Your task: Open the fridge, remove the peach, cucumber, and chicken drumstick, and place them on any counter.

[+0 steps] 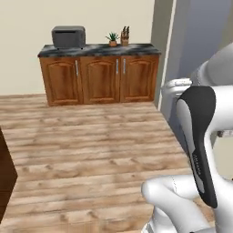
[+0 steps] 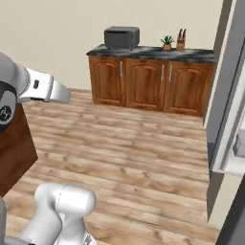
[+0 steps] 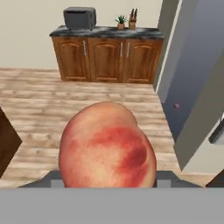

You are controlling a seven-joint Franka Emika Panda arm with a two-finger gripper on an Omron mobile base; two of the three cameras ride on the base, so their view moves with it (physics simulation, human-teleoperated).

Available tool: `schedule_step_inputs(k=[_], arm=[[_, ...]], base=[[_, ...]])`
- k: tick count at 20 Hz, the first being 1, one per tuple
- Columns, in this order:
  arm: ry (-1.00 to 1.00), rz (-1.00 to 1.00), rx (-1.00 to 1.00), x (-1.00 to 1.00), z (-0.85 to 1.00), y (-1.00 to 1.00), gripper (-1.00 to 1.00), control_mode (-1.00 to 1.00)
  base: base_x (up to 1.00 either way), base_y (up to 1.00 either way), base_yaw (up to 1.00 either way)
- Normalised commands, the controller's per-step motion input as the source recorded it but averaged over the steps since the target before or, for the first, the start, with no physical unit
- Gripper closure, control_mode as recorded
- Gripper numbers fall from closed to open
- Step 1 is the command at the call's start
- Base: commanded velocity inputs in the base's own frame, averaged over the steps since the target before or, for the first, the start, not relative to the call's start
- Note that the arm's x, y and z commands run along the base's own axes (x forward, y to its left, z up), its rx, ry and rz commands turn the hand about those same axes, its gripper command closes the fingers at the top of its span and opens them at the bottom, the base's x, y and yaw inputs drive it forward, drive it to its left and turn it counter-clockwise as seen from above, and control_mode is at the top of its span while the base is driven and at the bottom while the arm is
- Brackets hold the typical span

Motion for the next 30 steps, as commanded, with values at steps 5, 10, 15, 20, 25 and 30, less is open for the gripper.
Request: schedule_step_inputs(k=[5, 10, 15, 20, 25, 30], arm=[[0.0, 0.0, 0.0, 0.0, 0.0, 0.0, 1.0, 1.0], [0.0, 0.0, 0.0, 0.0, 0.0, 0.0, 1.0, 1.0], [0.0, 0.0, 0.0, 0.0, 0.0, 0.0, 1.0, 1.0], [0.0, 0.0, 0.0, 0.0, 0.0, 0.0, 1.0, 1.0], [0.0, 0.0, 0.0, 0.0, 0.0, 0.0, 1.0, 1.0], [0.0, 0.0, 0.0, 0.0, 0.0, 0.0, 1.0, 1.0]], base=[[-0.53, -0.1, 0.89], [0.1, -0.19, 0.78], [0.95, -0.37, 0.47], [1.0, -0.36, 0.32], [1.0, 0.0, 0.41], [0.98, -0.01, 0.58]])
